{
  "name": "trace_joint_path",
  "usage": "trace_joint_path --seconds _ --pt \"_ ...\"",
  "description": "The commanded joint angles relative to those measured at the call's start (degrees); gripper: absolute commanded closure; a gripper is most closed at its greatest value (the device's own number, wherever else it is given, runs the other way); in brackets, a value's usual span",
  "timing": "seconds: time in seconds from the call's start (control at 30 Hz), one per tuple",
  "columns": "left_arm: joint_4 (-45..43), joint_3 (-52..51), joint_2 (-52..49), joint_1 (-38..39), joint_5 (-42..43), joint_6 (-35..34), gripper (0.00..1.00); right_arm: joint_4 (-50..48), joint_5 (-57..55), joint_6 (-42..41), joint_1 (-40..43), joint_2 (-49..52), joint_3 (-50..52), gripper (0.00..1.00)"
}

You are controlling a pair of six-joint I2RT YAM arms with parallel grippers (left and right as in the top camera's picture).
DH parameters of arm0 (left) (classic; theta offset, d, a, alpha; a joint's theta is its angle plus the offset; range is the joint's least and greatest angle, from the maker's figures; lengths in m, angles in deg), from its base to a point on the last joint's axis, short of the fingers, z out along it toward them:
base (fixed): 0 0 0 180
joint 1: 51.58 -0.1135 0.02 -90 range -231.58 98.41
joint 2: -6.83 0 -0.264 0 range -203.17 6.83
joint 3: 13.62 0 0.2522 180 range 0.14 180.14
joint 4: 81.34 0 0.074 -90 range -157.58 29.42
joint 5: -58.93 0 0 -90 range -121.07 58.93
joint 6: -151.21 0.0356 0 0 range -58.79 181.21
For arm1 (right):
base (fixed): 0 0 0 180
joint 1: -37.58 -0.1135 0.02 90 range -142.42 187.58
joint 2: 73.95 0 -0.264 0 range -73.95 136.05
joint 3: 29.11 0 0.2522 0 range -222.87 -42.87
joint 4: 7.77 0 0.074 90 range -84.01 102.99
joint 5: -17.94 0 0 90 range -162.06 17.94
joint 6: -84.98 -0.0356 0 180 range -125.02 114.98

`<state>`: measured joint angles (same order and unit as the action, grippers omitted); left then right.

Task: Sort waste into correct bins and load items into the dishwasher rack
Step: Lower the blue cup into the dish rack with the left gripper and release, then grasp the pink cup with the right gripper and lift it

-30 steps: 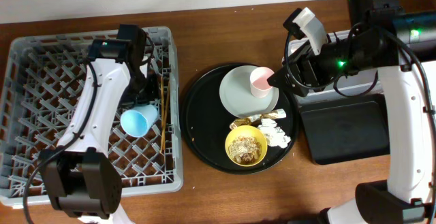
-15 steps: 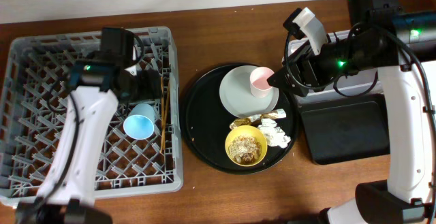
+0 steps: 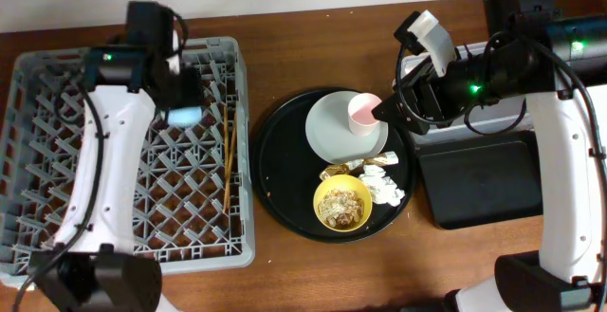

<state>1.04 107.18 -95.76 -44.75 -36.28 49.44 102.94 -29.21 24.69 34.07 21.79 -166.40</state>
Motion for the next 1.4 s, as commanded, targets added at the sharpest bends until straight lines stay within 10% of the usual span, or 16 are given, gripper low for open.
trace_joint_path --seconds 0.0,0.17,0.3,0.4,0.7,0.83,0.93,1.1,1.27,1.37 --pt "-17.88 -6.34 1.27 0.44 -1.99 0.11 0.66 0.37 -0.35 -0.13 0.15 -0.76 -0.11 0.28" --pt "-62.07 -36.11 1.25 0.28 -6.99 1.40 0.65 0.37 -4.17 -0.13 0.15 -0.13 -0.11 0.28" --pt "-71.17 -43.95 1.25 -2.62 -8.13 1.40 0.65 0.37 -4.11 -0.15 0.15 2.58 -0.11 0.28" --pt "-69.40 -44.28 1.25 -2.62 -8.11 1.44 0.65 0.37 -4.11 -0.15 0.15 2.78 -0.11 0.28" --pt "-60.70 -44.28 15.61 -2.51 0.50 2.49 0.03 0.37 -3.67 -1.29 0.15 2.78 -0.11 0.28" --pt "-56.33 -44.28 24.35 -2.47 1.97 2.45 0.07 0.37 -3.65 -1.29 0.15 2.36 -0.13 0.28" --pt "-36.96 -44.28 37.99 -1.29 17.00 -3.39 0.23 -3.06 -4.92 -11.96 -1.16 2.34 -0.13 0.28" --pt "-14.25 -44.28 40.92 0.24 18.56 -3.39 0.23 -8.92 -40.26 -30.80 -18.69 2.51 2.54 0.19" --pt "-12.37 -44.26 40.79 0.26 18.49 -2.69 0.23 -30.23 -44.19 -31.10 -19.47 3.39 26.80 0.01" --pt "-12.41 -44.28 40.79 0.26 17.86 -2.71 0.22 -46.40 -44.24 -31.06 -17.33 4.44 41.00 0.20"
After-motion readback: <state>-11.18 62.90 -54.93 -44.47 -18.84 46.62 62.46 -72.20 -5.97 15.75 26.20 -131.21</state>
